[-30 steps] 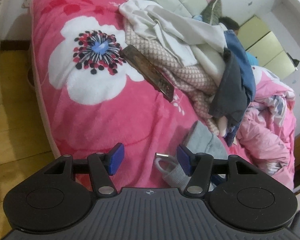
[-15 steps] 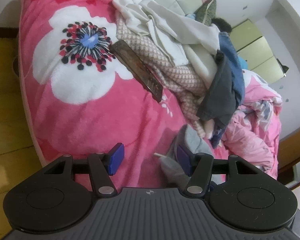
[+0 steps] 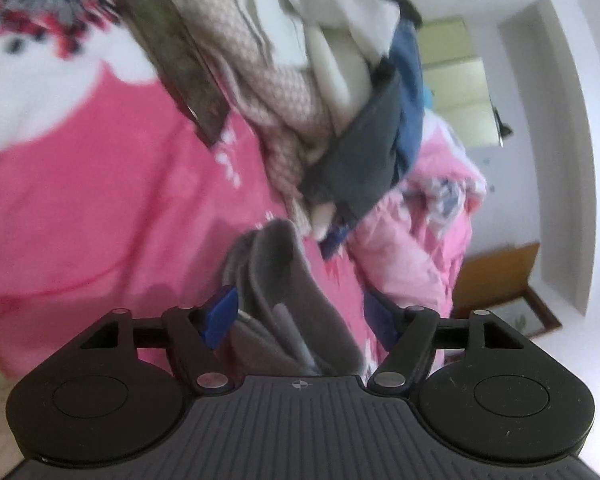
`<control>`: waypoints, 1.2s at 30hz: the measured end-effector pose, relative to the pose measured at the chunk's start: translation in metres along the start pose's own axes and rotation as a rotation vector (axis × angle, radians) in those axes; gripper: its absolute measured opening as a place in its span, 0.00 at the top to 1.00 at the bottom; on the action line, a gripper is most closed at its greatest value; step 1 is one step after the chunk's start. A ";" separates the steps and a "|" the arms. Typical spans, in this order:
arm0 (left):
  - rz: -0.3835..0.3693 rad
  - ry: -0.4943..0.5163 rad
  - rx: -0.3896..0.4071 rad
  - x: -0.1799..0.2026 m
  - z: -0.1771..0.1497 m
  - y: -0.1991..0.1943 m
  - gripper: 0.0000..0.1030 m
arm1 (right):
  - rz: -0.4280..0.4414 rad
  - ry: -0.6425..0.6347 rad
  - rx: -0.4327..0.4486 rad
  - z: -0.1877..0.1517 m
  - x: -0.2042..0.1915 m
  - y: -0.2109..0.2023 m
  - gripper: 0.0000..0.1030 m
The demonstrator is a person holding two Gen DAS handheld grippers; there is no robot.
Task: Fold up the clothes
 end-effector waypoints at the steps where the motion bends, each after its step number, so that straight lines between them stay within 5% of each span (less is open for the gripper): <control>1: -0.003 0.000 -0.022 0.000 0.002 0.008 0.32 | -0.004 0.002 0.003 -0.001 0.000 -0.001 0.61; 17: 0.016 0.086 -0.217 -0.007 0.013 0.068 0.32 | -0.076 -0.073 0.009 -0.014 -0.010 -0.004 0.55; 25: 0.133 0.148 -0.222 -0.002 0.008 0.074 0.72 | -0.120 -0.154 -0.027 -0.023 -0.020 0.002 0.45; 36: 0.136 0.140 -0.183 0.036 0.001 0.066 0.84 | -0.155 -0.134 0.026 -0.014 -0.015 -0.026 0.62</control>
Point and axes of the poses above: each gripper's, at about its wrist camera, not at the fingertips, and y roughly the way its jaws point, x to its right, z to its top, the point moved 3 cm from there along y, roughly the way its jaws point, and after that the axes turned 4 degrees about y, right-handed, at the moved point
